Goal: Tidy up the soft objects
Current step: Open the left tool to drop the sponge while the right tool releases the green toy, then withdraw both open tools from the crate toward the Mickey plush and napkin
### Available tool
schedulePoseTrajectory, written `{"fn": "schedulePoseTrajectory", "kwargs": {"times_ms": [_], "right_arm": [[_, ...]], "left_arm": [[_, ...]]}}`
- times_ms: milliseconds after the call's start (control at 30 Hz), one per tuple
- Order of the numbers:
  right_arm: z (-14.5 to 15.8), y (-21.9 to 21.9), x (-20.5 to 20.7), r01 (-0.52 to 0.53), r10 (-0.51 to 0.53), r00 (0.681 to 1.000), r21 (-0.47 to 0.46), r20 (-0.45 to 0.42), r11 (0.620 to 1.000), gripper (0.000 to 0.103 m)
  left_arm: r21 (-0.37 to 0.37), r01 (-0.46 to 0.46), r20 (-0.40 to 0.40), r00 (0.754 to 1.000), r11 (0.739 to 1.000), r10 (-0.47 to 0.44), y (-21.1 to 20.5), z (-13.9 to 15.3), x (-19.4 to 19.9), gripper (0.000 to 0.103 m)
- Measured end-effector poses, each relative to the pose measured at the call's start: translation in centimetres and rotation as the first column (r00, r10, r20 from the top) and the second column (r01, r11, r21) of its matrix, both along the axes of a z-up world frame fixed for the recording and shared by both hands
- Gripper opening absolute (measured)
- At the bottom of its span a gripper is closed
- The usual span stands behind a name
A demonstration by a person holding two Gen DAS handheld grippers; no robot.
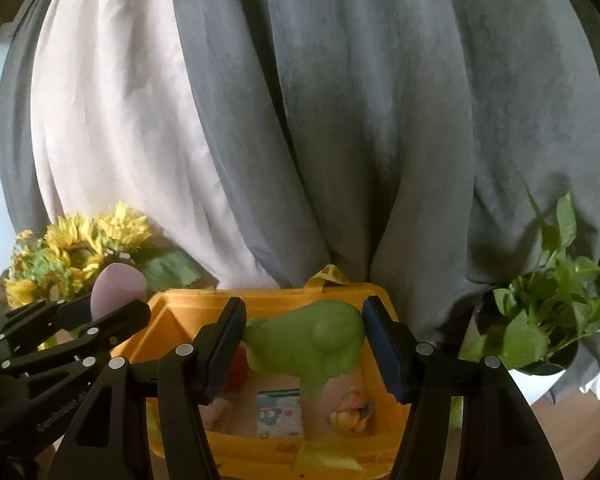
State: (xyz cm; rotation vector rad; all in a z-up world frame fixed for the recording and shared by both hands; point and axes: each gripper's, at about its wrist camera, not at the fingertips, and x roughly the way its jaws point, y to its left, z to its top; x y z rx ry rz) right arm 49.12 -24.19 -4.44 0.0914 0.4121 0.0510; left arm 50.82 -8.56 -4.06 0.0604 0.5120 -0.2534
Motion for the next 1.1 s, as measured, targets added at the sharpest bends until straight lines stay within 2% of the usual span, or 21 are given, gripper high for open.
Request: {"fn": "schedulePoseTrajectory", "kwargs": {"times_ms": [100, 167, 233, 433, 600, 1100], "right_arm": [[-0.6, -0.1, 0.8, 0.001, -0.001, 1.000, -0.004, -0.016, 1.000, 0.062], [-1.0, -0.2, 1.5, -0.014, 0.014, 0.999, 0.005, -0.040, 1.000, 0.064], [-1.3, -0.4, 2.1, -0.004, 0.005, 0.998, 0.013, -0.055, 1.000, 0.071], [-1.9, -1.0, 2.4, 0.033, -0.032, 0.996, 0.012, -0.080, 0.999, 0.072], [-1.5, -1.2, 1.4, 0.055, -0.054, 0.995, 0.001, -0.079, 0.999, 0.072], [2.4, -0.7, -6.5, 0.107, -0.107, 0.994, -0.005, -0.008, 0.994, 0.072]], "left_arm": [[-0.004, 0.002, -0.015, 1.000, 1.000, -0.002, -0.2, -0.6, 1.0, 0.043], [-0.008, 0.003, -0.022, 1.000, 1.000, -0.003, -0.2, -1.1, 1.3, 0.057], [-0.005, 0.000, -0.028, 1.000, 1.000, -0.001, -0.2, -1.4, 1.6, 0.058], [0.008, -0.018, -0.032, 0.999, 1.000, 0.018, -0.2, -1.5, 1.7, 0.063], [0.007, -0.050, -0.014, 0.999, 0.999, 0.050, 0.2, -0.6, 0.2, 0.067], [-0.019, -0.056, 0.085, 0.995, 0.998, 0.057, 0.7, 4.2, -8.2, 0.070]]}}
